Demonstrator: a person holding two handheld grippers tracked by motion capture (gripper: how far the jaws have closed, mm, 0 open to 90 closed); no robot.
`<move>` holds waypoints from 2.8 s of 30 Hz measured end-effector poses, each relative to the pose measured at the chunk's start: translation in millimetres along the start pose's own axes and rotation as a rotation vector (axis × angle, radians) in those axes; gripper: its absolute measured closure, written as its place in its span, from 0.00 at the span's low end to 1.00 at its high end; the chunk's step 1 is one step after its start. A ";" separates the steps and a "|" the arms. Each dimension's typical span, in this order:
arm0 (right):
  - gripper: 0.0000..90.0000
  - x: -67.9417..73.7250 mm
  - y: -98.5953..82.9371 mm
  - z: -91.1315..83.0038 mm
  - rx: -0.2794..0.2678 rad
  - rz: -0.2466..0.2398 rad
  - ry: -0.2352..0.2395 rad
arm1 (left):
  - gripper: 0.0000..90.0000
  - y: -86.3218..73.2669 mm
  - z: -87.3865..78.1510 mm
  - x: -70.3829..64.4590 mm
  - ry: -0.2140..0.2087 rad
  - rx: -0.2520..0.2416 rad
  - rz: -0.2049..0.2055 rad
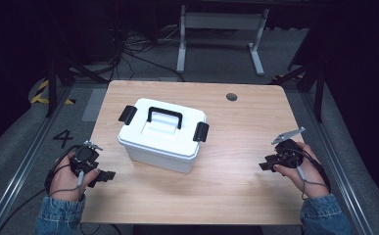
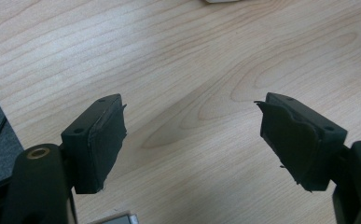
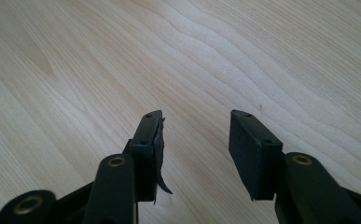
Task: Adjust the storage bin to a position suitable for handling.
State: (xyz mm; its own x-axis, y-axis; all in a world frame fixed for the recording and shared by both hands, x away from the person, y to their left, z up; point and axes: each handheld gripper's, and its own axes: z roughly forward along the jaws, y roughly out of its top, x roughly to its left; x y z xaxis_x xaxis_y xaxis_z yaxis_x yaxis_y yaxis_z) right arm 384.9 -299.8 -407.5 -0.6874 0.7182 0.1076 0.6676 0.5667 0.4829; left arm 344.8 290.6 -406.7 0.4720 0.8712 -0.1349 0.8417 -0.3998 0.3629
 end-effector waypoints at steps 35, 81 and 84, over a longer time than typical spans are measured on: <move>0.53 47.2 92.9 -35.1 -0.098 -0.180 0.052 | 0.25 7.5 -0.7 -2.0 -0.007 0.006 0.038; 0.49 110.8 238.4 13.6 -0.121 -0.330 0.168 | 0.25 13.1 5.7 -2.7 -0.030 0.029 0.055; 0.50 113.7 244.8 23.5 -0.116 -0.326 0.175 | 0.25 14.0 6.6 -2.8 -0.036 0.033 0.058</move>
State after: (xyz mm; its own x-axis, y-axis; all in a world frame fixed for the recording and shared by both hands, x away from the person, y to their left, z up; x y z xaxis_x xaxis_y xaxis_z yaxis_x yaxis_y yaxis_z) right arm 476.9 -69.9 -297.4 -0.9035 0.4221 0.0744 0.3761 0.6975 0.6099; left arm 356.9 280.7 -407.4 0.5287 0.8359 -0.1476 0.8205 -0.4588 0.3410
